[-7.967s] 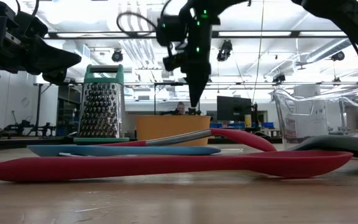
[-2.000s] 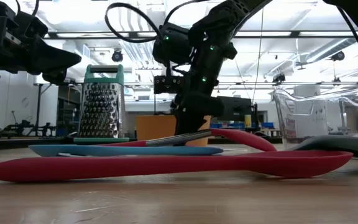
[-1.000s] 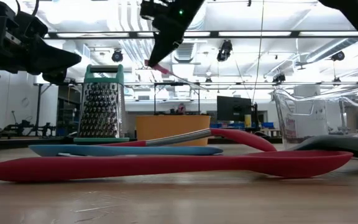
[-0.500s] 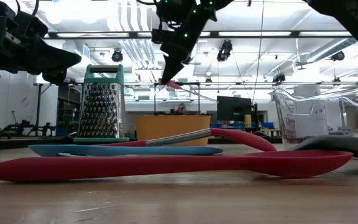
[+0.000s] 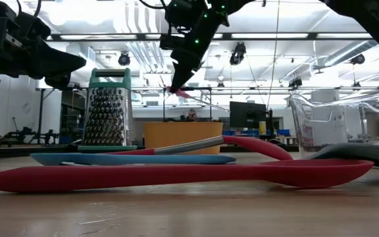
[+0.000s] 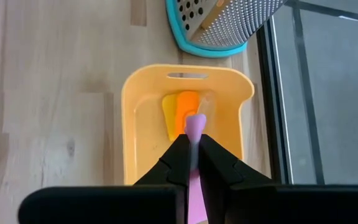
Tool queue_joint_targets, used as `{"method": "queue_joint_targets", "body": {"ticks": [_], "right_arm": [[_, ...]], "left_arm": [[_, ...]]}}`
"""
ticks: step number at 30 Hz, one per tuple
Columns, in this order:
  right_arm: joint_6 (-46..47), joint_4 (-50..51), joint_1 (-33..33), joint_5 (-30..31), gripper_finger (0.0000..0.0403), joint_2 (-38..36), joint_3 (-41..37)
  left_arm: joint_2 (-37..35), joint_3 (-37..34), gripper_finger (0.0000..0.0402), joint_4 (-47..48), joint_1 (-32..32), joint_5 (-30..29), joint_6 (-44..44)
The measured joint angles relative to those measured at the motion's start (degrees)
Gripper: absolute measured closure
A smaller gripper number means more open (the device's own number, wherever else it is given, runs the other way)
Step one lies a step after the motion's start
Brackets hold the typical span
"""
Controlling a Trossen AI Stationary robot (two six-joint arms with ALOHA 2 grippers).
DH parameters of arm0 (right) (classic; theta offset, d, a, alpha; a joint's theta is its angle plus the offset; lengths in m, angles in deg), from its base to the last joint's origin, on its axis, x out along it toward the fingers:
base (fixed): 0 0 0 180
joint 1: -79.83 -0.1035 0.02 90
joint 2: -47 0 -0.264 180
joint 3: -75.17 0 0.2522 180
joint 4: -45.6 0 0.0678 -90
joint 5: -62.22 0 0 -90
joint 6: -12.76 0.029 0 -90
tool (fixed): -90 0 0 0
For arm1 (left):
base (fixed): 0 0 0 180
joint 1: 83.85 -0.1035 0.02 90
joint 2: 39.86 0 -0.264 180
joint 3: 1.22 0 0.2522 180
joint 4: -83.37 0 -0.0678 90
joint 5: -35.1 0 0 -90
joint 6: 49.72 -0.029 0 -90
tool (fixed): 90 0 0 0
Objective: Pick & Place Kitchen Items
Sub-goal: Put the pink spatula into the yellow bin
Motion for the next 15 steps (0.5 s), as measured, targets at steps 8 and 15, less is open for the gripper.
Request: {"method": "queue_joint_targets", "body": {"ticks": [8, 15], "right_arm": [[-0.90, -0.50, 0.04, -0.01, 0.0390, 0.02, -0.09], [-0.54, -1.91, 1.61, -5.61, 0.0390, 0.02, -0.05]], "left_arm": [[0.00, -0.02, 0.0367, 0.00, 0.01, 0.01, -0.01], [0.01, -0.02, 0.0367, 0.00, -0.01, -0.01, -0.01]]}}
